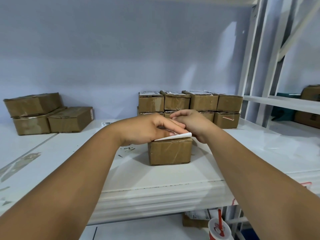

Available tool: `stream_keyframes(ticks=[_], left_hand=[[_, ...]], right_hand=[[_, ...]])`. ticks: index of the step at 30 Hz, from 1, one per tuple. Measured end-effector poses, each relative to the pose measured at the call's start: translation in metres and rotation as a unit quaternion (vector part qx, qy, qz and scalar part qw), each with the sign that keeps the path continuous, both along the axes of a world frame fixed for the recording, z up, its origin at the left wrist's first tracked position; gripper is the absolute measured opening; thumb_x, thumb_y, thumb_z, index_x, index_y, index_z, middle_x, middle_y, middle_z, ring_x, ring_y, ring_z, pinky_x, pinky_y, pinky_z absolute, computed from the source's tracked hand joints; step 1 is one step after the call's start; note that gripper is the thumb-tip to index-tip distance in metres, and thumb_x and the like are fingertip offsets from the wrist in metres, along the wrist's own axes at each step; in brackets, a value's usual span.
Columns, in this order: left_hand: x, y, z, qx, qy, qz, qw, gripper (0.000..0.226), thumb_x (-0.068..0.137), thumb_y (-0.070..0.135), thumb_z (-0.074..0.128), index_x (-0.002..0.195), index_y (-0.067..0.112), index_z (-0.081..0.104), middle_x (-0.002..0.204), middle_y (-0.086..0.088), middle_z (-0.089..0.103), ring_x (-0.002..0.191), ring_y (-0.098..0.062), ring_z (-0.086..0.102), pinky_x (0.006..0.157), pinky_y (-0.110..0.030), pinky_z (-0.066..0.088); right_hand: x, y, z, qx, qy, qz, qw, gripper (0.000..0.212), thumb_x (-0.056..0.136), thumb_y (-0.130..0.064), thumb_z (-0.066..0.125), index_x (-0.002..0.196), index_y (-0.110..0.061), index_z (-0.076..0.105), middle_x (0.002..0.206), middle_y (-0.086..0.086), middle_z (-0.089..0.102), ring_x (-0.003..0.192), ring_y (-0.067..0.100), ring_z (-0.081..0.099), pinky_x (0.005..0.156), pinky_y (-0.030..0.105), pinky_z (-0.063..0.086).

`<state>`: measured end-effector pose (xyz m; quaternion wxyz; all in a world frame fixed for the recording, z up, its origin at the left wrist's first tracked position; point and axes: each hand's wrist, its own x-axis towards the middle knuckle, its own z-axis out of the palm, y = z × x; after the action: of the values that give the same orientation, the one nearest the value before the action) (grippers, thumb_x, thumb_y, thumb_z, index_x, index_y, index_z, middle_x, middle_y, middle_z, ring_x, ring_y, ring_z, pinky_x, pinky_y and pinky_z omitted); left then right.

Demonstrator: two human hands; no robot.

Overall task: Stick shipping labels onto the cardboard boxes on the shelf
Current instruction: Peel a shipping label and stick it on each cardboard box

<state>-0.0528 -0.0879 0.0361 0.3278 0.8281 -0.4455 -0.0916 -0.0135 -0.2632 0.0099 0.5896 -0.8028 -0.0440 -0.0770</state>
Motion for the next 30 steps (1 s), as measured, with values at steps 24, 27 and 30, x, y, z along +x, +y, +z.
stream_keyframes(ticks=[24, 27, 30], left_hand=[[0.002, 0.019, 0.007, -0.002, 0.061, -0.065, 0.996, 0.036, 0.087, 0.005, 0.058, 0.104, 0.032, 0.072, 0.13, 0.02, 0.056, 0.126, 0.009, 0.042, 0.102, -0.008, 0.033], [0.004, 0.02, 0.006, -0.018, 0.085, -0.056, 0.995, 0.039, 0.081, 0.002, 0.061, 0.115, 0.023, 0.064, 0.127, 0.015, 0.06, 0.122, 0.004, 0.049, 0.096, -0.009, 0.038], [0.005, 0.02, 0.006, -0.023, 0.105, -0.049, 0.993, 0.045, 0.075, 0.007, 0.063, 0.117, 0.023, 0.061, 0.127, 0.015, 0.06, 0.12, 0.002, 0.051, 0.094, -0.011, 0.04]], right_hand=[[0.006, -0.002, -0.003, -0.035, -0.01, -0.024, 0.999, 0.01, 0.092, -0.018, 0.058, 0.092, -0.022, 0.068, 0.087, -0.005, 0.065, 0.086, 0.015, 0.054, 0.061, 0.024, 0.038], [0.008, -0.002, -0.003, -0.028, -0.01, -0.02, 0.999, 0.011, 0.09, -0.017, 0.06, 0.087, -0.024, 0.068, 0.09, -0.006, 0.066, 0.092, 0.016, 0.057, 0.067, 0.026, 0.04], [0.009, -0.002, -0.004, -0.027, -0.011, -0.021, 0.999, 0.012, 0.089, -0.016, 0.059, 0.086, -0.024, 0.068, 0.09, -0.006, 0.066, 0.093, 0.017, 0.058, 0.071, 0.027, 0.042]])
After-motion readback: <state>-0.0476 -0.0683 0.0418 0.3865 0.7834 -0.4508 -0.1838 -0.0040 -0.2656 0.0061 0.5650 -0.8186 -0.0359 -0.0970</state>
